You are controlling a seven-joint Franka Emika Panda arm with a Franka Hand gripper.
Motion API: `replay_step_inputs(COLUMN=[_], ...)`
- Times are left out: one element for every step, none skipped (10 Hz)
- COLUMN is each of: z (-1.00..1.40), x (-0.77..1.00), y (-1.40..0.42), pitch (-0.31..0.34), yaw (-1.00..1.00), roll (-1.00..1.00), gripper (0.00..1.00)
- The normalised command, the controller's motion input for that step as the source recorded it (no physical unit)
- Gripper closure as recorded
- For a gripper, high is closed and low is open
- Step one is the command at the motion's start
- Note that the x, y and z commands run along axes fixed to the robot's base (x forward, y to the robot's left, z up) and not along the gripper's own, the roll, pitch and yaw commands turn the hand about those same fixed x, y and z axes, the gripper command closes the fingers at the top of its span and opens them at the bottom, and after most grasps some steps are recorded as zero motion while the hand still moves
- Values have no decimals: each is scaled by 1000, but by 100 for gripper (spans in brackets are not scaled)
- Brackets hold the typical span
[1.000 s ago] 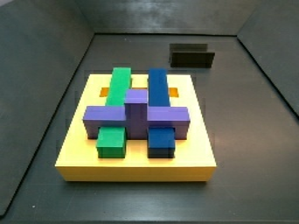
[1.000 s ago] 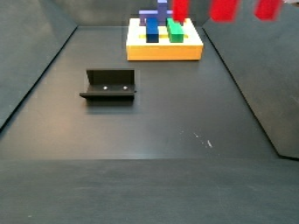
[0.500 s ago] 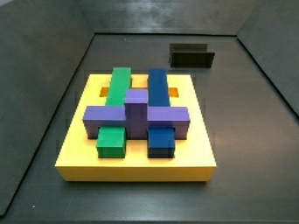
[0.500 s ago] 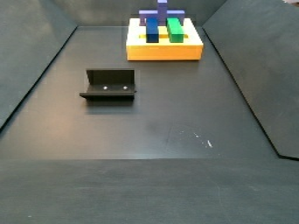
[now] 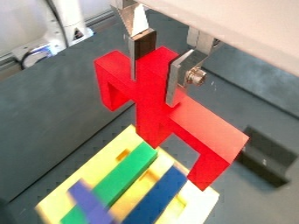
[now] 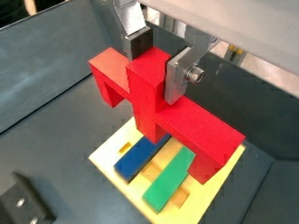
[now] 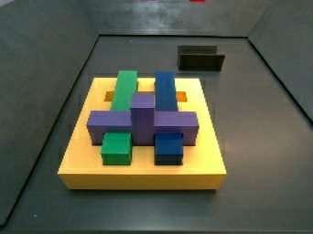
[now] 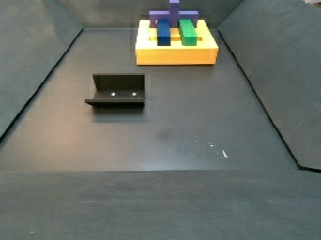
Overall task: Pick up the red object. Move up. Move to above the board. Insert the red object.
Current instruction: Move to above the board, then insert the red object.
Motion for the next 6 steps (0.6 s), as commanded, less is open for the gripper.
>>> replay_step_inputs(z=[50,-574,-769,-783,-769,-851], x=[148,-37,-303,-354,-297,-86], y=[-233,160,394,423,283,0], pitch=[142,-7,-89,-94,-99,-136], yaw=[9,-6,0,0,0,0], roll=[45,251,271,267,279,169], gripper=[100,100,100,100,100,100])
